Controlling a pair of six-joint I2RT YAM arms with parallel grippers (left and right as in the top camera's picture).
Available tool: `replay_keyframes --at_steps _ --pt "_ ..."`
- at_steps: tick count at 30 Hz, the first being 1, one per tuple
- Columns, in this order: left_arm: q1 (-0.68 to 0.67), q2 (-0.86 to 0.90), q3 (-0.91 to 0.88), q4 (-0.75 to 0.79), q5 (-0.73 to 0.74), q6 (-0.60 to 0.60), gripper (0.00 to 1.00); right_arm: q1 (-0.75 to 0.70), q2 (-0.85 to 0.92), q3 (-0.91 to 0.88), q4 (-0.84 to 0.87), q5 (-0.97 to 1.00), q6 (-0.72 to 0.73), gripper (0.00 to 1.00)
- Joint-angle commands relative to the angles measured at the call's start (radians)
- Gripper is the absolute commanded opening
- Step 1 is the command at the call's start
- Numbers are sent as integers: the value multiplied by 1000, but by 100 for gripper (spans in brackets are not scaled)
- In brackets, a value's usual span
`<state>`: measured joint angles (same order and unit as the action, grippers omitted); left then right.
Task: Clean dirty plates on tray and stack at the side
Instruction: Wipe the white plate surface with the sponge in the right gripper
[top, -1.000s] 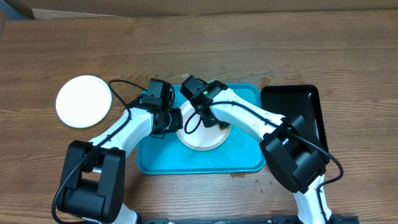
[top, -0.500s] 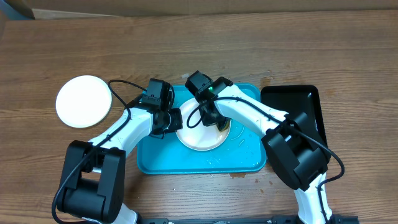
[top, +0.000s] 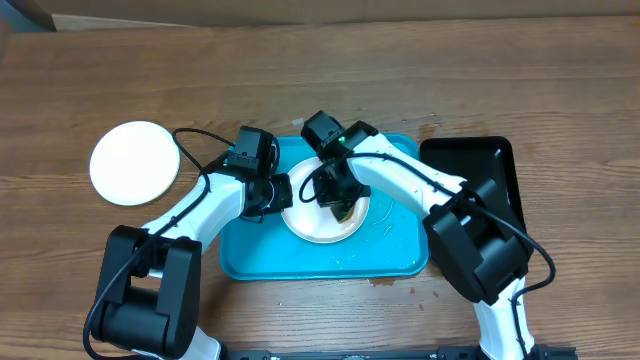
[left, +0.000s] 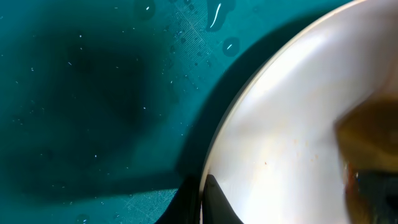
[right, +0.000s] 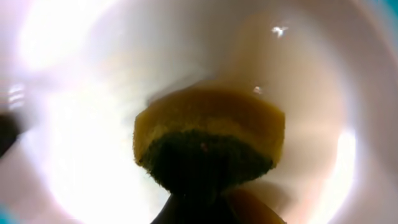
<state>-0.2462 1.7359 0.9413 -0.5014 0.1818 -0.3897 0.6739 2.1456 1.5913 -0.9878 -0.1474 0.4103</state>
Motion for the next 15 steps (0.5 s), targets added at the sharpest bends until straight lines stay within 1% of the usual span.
replay_keyframes --at_steps 1,4,8,12,15 --pt "2 14 6 4 3 -6 5 -38 19 63 2 -241 -51 4" --pt "2 14 6 4 3 -6 5 -95 13 129 -26 -304 -56 4" --pt "2 14 6 4 3 -6 5 -180 -13 209 -103 -381 -130 4" --pt "2 14 6 4 3 -7 5 -267 -55 237 -208 -351 -185 4" --pt "2 14 6 5 3 -7 6 -342 -92 237 -291 -225 -184 4"
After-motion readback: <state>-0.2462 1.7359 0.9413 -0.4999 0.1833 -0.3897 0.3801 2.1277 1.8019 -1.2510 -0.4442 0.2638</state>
